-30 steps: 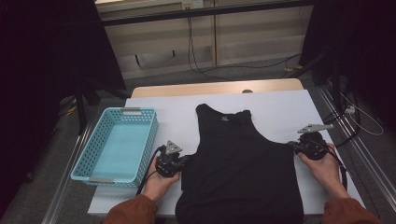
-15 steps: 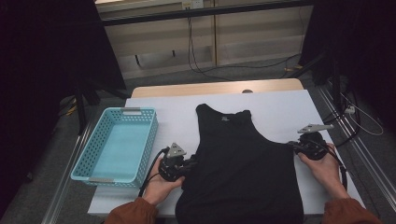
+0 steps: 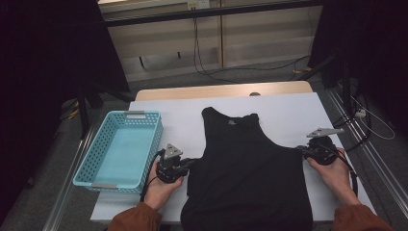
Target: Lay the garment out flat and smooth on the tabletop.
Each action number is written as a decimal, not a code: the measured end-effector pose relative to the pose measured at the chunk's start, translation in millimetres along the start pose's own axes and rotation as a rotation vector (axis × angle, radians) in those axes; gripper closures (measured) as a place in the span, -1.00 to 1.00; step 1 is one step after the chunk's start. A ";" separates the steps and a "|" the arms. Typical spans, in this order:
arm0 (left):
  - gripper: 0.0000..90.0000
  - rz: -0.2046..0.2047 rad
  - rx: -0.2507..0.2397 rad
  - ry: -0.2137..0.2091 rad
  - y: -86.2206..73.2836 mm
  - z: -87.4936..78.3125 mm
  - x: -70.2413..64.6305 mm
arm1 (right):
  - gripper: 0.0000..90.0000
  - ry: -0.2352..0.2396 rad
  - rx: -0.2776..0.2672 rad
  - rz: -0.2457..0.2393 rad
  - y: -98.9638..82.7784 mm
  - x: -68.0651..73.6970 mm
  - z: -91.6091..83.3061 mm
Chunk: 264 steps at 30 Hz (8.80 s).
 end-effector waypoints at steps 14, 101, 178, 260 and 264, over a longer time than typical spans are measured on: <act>1.00 0.046 0.071 -0.018 -6.6 17.9 -10.0 | 0.92 0.006 -0.003 -0.002 0.4 0.2 0.1; 1.00 0.249 0.117 -0.295 -47.4 -48.7 -83.6 | 1.00 0.345 0.163 -0.395 -72.0 170.8 -28.0; -0.82 0.106 -0.166 -0.041 57.9 54.2 7.8 | 0.28 0.196 -0.094 -0.191 90.0 104.8 62.9; -0.81 0.072 -0.146 0.049 78.8 100.6 56.1 | 1.00 0.126 -0.047 -0.081 128.7 92.8 126.8; -0.80 0.063 -0.146 0.064 78.2 102.4 60.5 | 1.00 0.143 -0.064 -0.083 136.5 98.3 123.4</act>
Point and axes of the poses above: each handheld gripper's, and its own axes: z roughly forward along the jaws, y roughly out of its top, x roughly to its left, the point moved 9 cm from there along z, roughly forward along the jaws, and after that the axes turned 14 degrees about z, right-handed, at the moved point
